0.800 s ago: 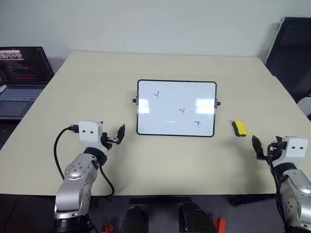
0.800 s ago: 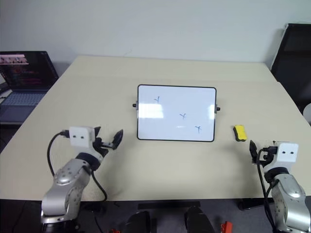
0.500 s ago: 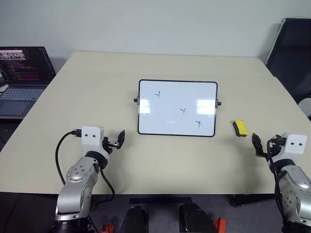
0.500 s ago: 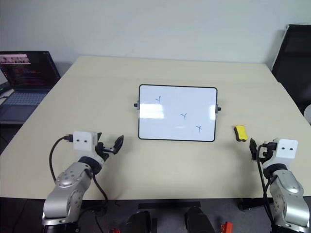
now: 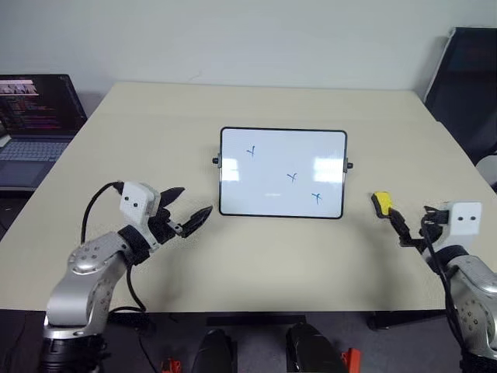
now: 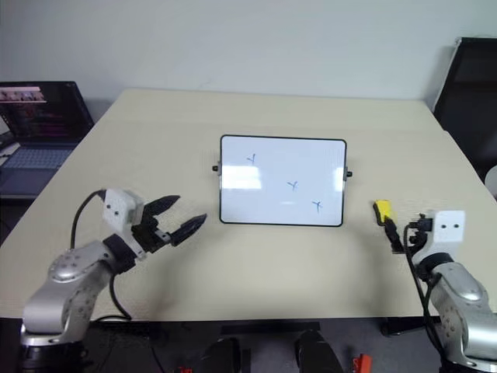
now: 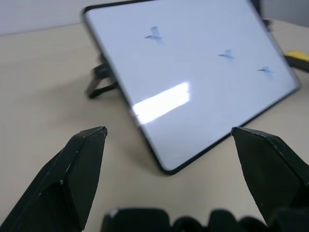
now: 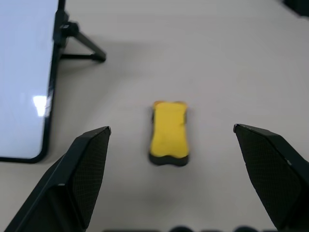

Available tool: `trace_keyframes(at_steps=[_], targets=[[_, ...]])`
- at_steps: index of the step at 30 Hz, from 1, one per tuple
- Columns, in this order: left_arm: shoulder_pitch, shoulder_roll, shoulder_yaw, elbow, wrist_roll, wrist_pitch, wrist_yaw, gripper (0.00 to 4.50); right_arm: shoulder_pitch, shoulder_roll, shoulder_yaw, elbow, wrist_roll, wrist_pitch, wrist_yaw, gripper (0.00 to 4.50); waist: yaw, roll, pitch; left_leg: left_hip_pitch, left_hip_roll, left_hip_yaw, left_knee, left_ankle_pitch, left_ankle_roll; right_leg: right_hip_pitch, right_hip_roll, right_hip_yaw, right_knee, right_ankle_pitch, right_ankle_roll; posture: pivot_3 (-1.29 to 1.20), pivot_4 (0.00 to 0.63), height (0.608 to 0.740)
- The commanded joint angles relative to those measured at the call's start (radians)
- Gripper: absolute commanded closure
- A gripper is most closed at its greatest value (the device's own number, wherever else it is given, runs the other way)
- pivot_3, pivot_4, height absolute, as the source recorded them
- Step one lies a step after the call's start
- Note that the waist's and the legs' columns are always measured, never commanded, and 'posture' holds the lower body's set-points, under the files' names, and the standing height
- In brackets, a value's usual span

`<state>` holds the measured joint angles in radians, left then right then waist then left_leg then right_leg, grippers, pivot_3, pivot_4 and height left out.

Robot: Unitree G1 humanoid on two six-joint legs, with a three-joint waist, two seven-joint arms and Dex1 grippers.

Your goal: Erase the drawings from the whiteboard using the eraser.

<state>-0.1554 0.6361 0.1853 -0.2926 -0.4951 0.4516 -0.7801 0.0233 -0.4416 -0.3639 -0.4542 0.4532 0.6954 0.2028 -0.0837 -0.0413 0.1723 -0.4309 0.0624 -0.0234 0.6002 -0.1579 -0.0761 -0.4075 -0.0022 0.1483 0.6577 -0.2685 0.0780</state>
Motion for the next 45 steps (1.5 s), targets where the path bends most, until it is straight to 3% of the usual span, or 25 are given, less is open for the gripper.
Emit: trace_keyframes(at_steps=[1,7,15,21,29,32,39,40,45], targets=[[-0.105,0.04,-0.064,0.011,-0.046,0.019,-0.128,0.0,-0.044,-0.013,-0.016,-0.083,0.036,0.136,-0.054,0.03,0.002,0.0,0.0,0.0,0.0,0.0,0.0,0.0,0.0,0.0,0.0,0.0,0.0,0.0,0.0,0.0,0.15,0.74],[-0.288,0.087,-0.185,0.093,-0.025,0.013,-0.321,0.0,-0.162,0.015,-0.028,-0.012,0.022,0.238,-0.144,0.03,0.0,0.0,0.0,-0.001,0.0,0.0,-0.001,0.0,0.0,-0.001,0.0,-0.001,0.0,0.0,0.0,0.0,0.15,0.74],[-0.476,0.041,-0.304,0.208,0.043,-0.059,-0.444,0.0,-0.31,0.003,0.075,0.205,-0.097,0.165,-0.151,0.03,-0.001,0.001,0.0,-0.002,0.0,0.0,-0.003,0.0,0.0,-0.002,0.001,-0.001,0.0,0.0,0.0,0.0,0.15,0.74],[-0.55,0.012,-0.334,0.238,0.055,-0.067,-0.487,0.0,-0.367,0.007,0.106,0.343,-0.16,0.088,-0.133,0.03,0.0,0.001,0.001,-0.002,0.0,-0.001,-0.003,0.0,0.0,-0.002,0.002,-0.001,0.0,-0.001,0.002,0.0,0.15,0.74],[-0.541,0.013,-0.317,0.241,0.064,-0.061,-0.478,0.0,-0.402,0.026,0.131,0.46,-0.195,0.032,-0.108,0.03,-0.002,0.001,0.001,-0.002,0.0,-0.001,-0.003,0.0,0.0,-0.002,0.002,0.0,0.002,-0.001,0.002,0.0,0.15,0.74],[-0.53,0.02,-0.309,0.242,0.064,-0.057,-0.473,0.0,-0.41,0.028,0.139,0.483,-0.207,0.022,-0.105,0.58,-0.002,0.002,0.001,-0.002,0.0,-0.001,-0.003,0.0,0.001,-0.002,0.002,0.0,0.002,-0.001,0.002,0.0,0.15,0.74],[-0.512,0.029,-0.295,0.239,0.066,-0.055,-0.452,0.0,-0.433,0.033,0.129,0.503,-0.217,0.007,-0.114,3.17,-0.002,0.002,0.001,-0.002,0.0,-0.001,-0.003,0.0,0.001,-0.002,0.003,-0.001,0.002,-0.001,0.002,0.0,0.15,0.74],[-0.511,0.029,-0.293,0.24,0.066,-0.054,-0.449,0.0,-0.434,0.033,0.128,0.501,-0.217,0.008,-0.114,3.38,-0.002,0.002,0.001,-0.002,0.0,-0.001,-0.003,0.0,0.001,-0.002,0.003,-0.001,0.002,-0.001,0.002,0.0,0.15,0.74],[-0.482,0.04,-0.273,0.233,0.063,-0.033,-0.421,0.0,-0.406,0.036,0.127,0.425,-0.197,0.037,-0.103,3.38,-0.003,0.003,0.002,-0.002,0.001,-0.001,-0.003,0.0,0.001,-0.002,0.003,0.0,0.002,-0.001,0.002,0.0,0.15,0.74]])
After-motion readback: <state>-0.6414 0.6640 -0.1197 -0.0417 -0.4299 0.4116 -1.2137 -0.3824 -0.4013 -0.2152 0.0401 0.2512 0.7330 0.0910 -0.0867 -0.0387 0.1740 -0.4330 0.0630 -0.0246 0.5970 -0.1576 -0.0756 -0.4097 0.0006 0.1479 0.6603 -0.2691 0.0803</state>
